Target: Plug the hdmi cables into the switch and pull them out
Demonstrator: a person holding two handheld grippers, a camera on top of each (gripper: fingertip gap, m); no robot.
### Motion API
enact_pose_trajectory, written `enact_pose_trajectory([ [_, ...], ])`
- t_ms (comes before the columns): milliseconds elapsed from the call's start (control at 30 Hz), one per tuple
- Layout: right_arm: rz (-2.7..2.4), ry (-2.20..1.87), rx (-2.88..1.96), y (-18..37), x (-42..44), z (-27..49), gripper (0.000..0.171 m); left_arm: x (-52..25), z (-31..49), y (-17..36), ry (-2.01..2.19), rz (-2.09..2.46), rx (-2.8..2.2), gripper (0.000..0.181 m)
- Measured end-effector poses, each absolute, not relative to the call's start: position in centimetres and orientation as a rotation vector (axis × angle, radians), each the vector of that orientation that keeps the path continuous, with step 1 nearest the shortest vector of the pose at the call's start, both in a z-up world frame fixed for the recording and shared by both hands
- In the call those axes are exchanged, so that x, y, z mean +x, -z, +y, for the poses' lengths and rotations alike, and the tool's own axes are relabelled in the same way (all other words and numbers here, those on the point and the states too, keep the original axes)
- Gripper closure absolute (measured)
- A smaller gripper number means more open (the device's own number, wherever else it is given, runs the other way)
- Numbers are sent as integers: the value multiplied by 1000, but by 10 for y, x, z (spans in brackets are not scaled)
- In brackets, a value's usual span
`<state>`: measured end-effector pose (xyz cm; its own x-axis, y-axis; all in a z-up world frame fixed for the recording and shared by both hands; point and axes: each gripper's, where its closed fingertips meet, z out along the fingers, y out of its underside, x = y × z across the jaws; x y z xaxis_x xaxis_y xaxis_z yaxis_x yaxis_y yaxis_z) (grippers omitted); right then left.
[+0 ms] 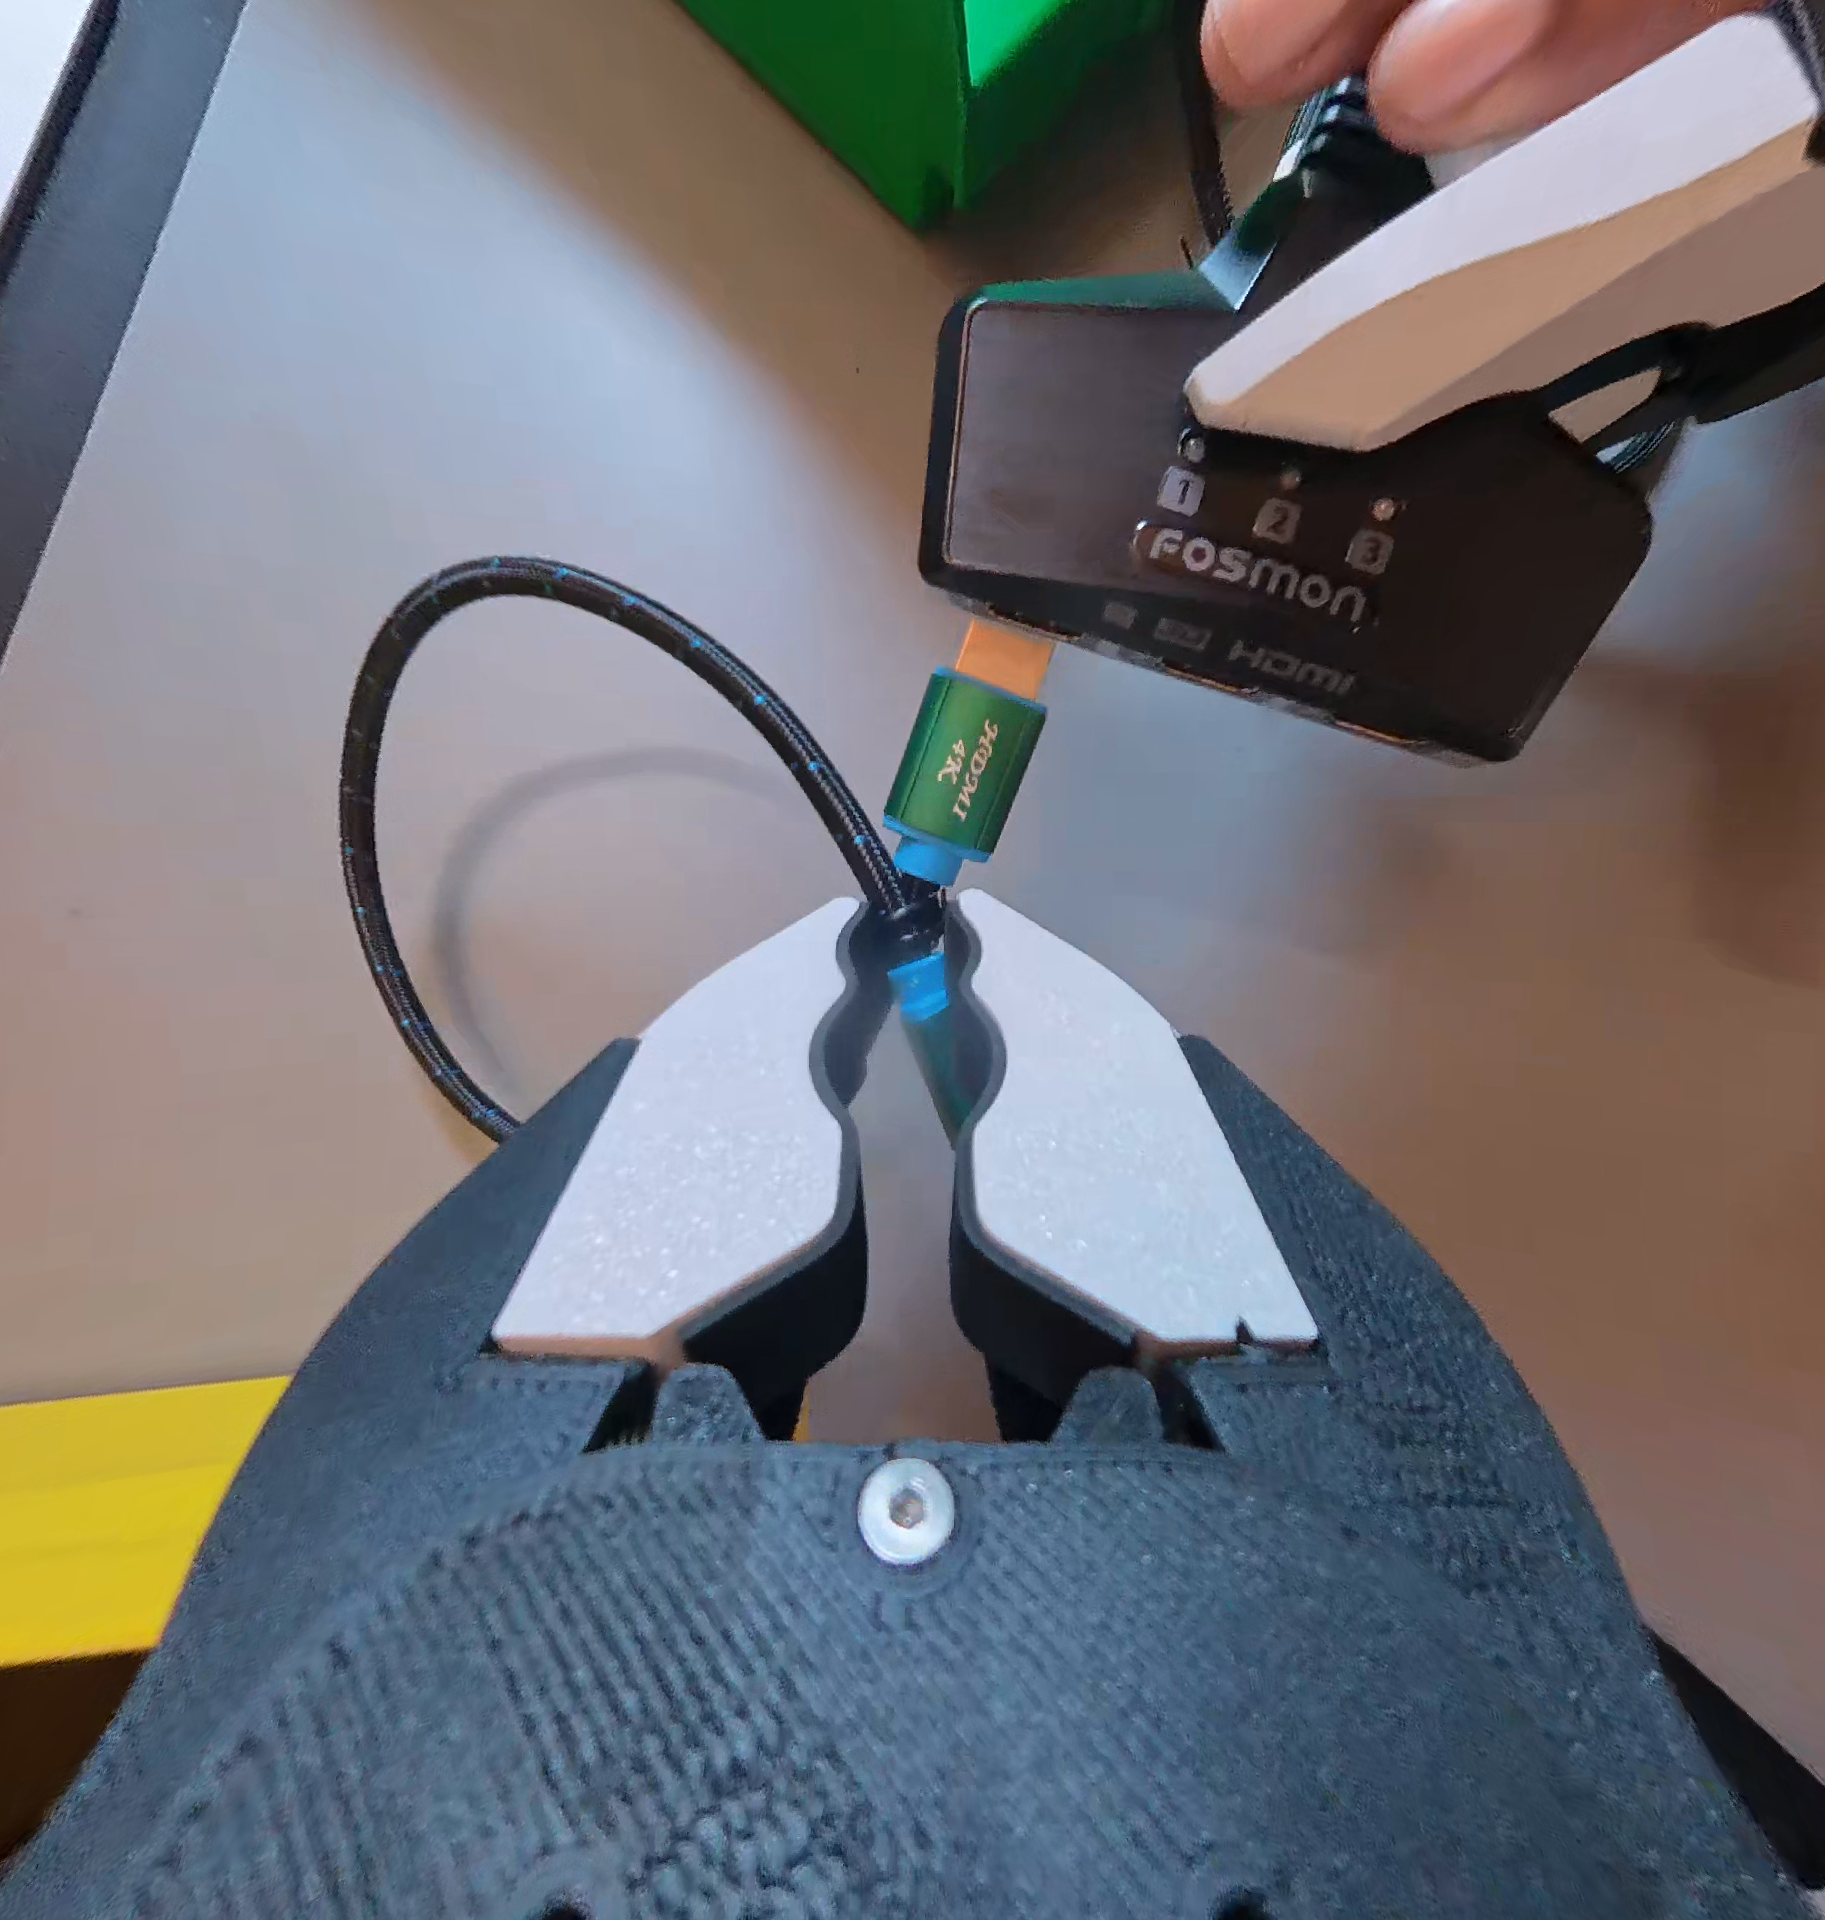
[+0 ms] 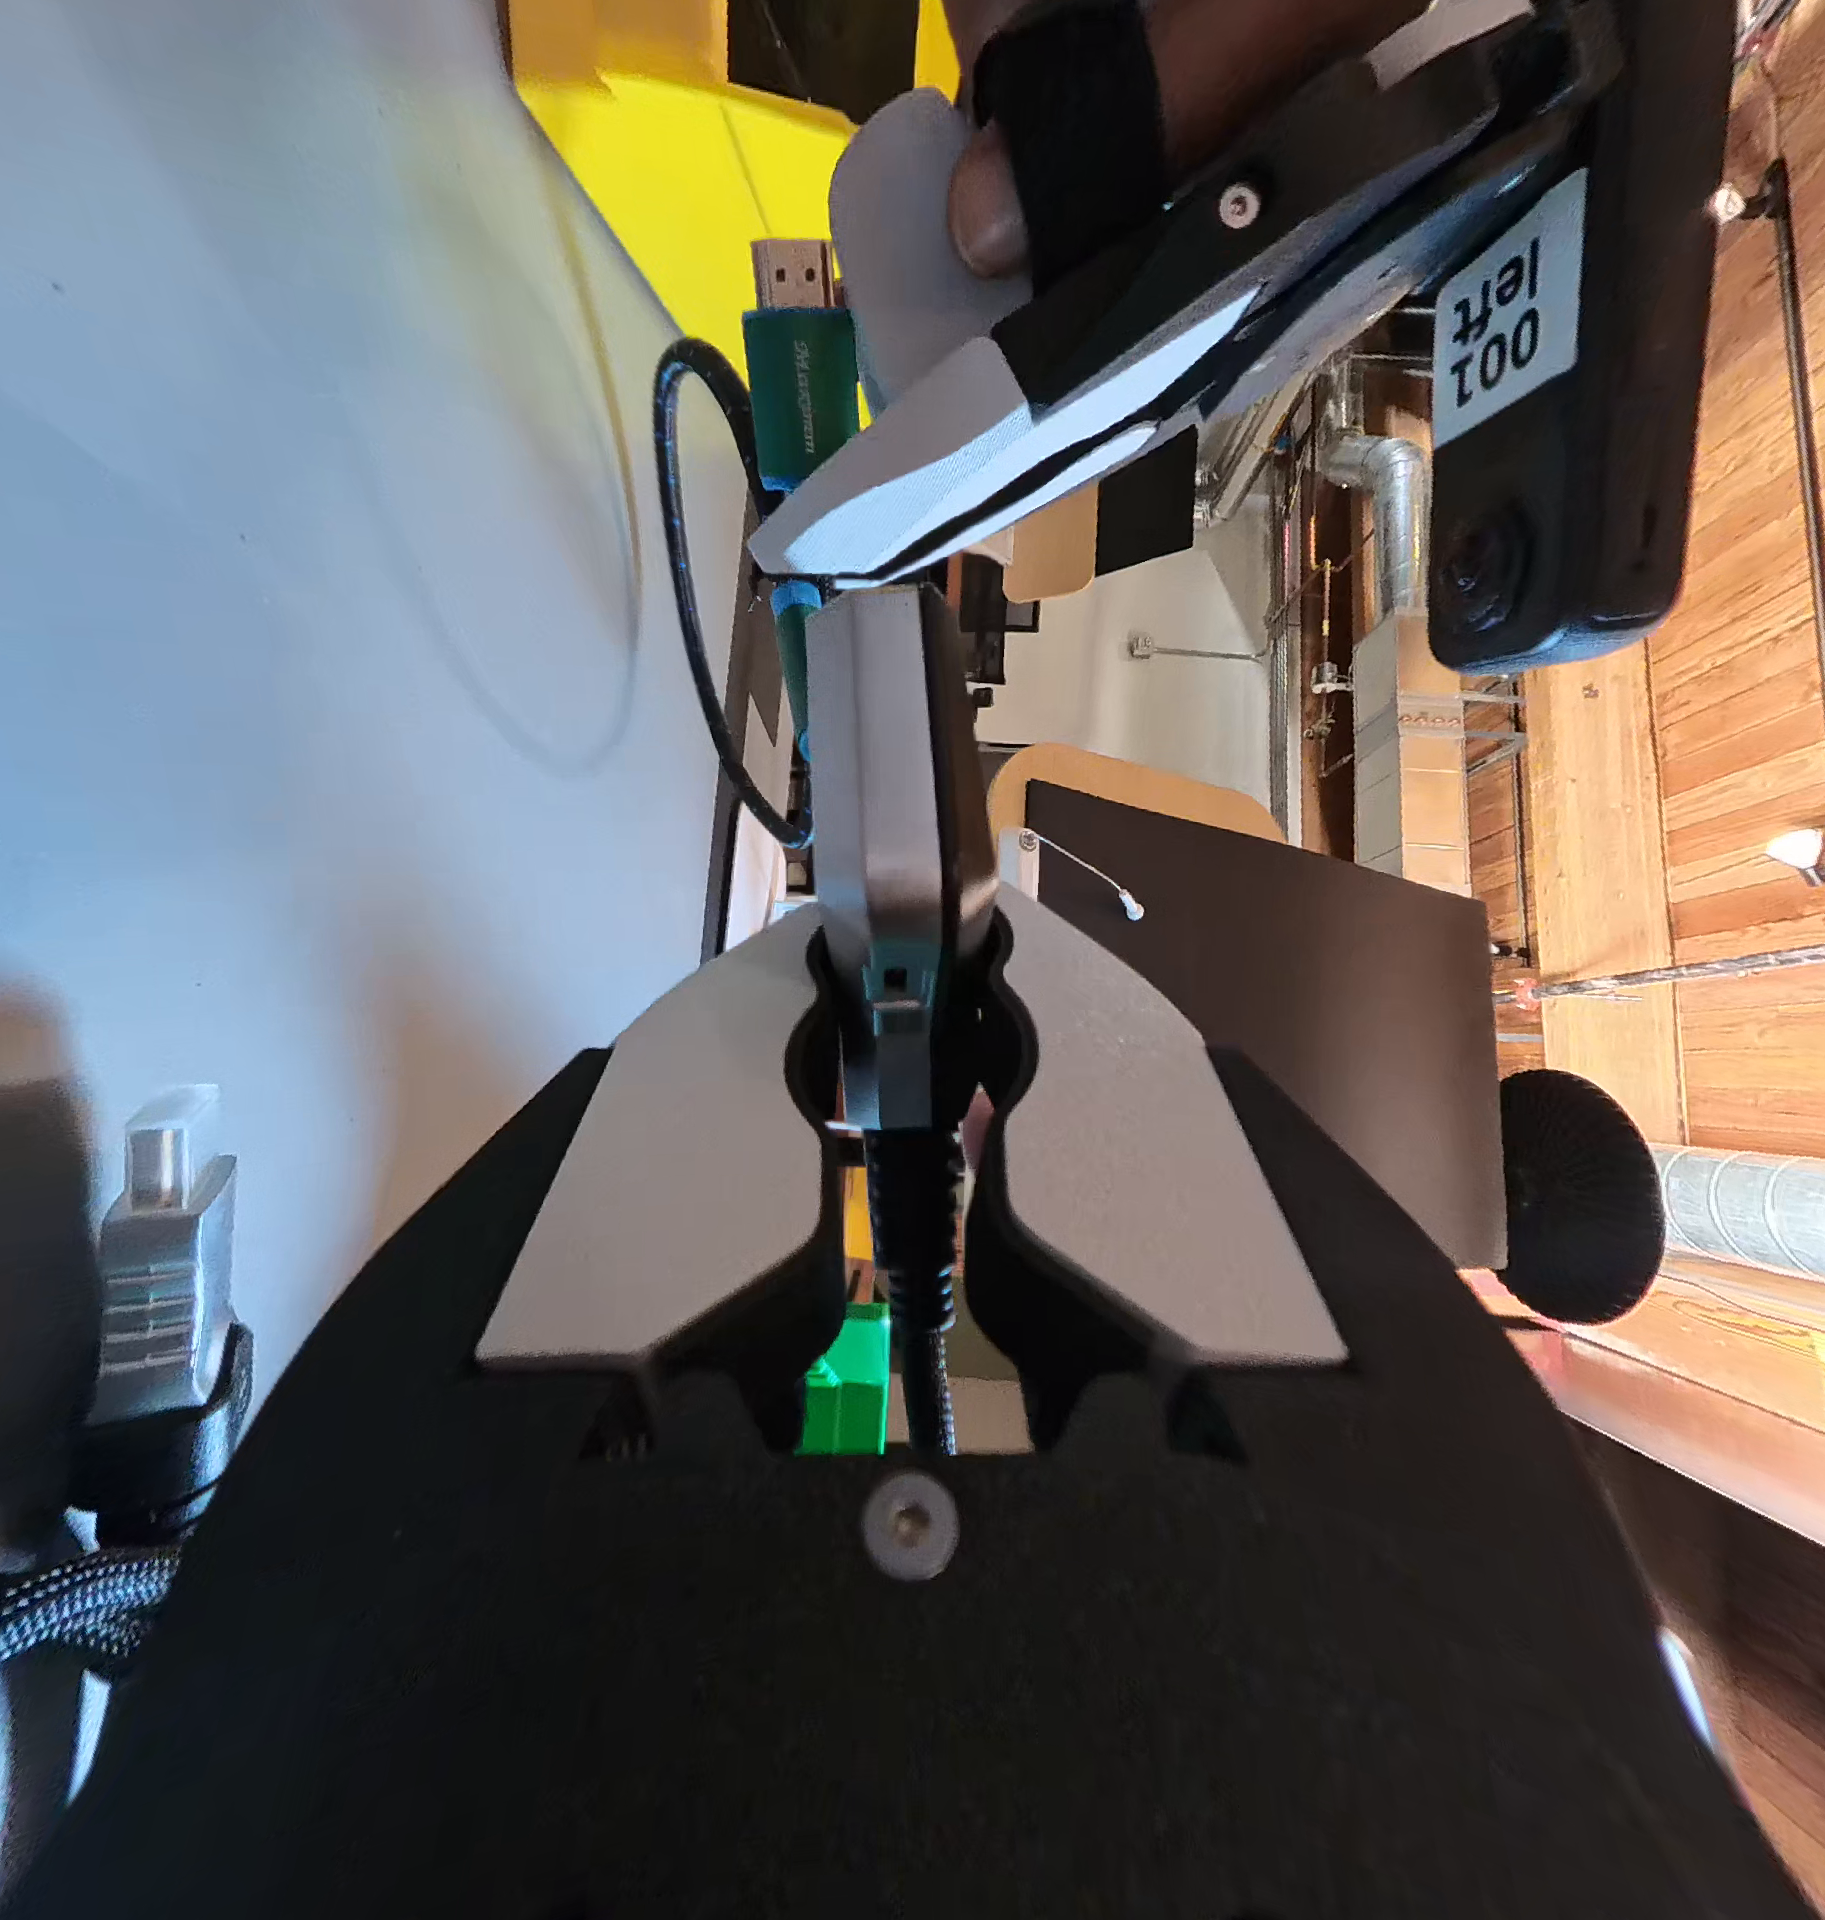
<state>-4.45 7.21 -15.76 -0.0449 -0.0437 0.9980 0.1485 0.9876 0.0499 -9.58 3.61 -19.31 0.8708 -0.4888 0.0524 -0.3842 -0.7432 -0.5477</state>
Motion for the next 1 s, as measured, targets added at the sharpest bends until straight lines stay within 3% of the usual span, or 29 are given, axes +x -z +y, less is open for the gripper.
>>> enact_pose_trajectory([
  [1000,-1614,161,-85,166,-46,73,149,-97,36,193,375,582,-2477,169],
])
